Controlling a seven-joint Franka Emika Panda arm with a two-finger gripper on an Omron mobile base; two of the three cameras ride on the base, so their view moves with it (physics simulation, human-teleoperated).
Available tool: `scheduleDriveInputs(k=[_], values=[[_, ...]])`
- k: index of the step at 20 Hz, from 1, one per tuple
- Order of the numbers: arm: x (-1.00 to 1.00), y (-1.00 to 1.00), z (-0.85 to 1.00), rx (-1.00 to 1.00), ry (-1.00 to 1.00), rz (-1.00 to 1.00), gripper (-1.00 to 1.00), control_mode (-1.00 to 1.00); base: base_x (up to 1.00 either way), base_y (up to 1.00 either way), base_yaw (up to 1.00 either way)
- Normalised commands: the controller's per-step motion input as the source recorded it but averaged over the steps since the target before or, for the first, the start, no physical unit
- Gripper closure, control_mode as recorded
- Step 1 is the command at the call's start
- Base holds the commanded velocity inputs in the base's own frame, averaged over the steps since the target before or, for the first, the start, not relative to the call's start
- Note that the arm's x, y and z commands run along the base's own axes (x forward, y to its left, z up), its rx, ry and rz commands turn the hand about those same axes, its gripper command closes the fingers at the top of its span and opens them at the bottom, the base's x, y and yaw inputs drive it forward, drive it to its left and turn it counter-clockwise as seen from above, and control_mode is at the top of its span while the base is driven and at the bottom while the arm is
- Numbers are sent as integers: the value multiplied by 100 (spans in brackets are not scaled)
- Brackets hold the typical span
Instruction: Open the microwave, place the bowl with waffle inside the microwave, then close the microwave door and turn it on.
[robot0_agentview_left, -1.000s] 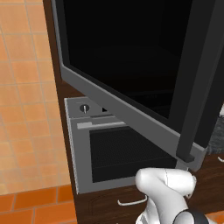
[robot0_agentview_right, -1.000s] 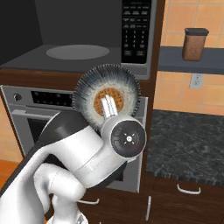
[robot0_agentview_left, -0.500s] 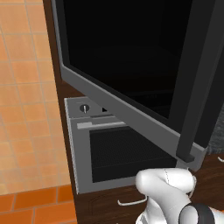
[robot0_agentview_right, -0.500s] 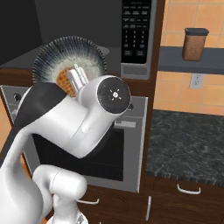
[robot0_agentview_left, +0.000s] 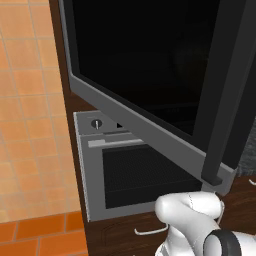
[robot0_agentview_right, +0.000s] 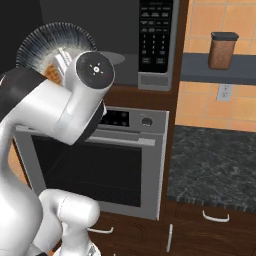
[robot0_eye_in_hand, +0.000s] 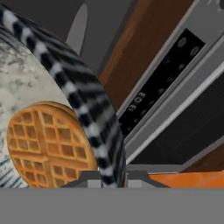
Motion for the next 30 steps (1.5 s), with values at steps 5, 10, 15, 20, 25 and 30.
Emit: scheduleDriveInputs(k=[5,10,15,20,25,30], values=[[47,32,31,0,-13,0,100,-100,0,0,0],[89,6,9,0,-2,0,100,-100,0,0,0],[89,22,3,0,0,0,100,-100,0,0,0],[95,4,0,0,0,0,100,-100,0,0,0],[86,0,0,0,0,0,100,-100,0,0,0],[68,3,-13,0,0,0,100,-100,0,0,0]])
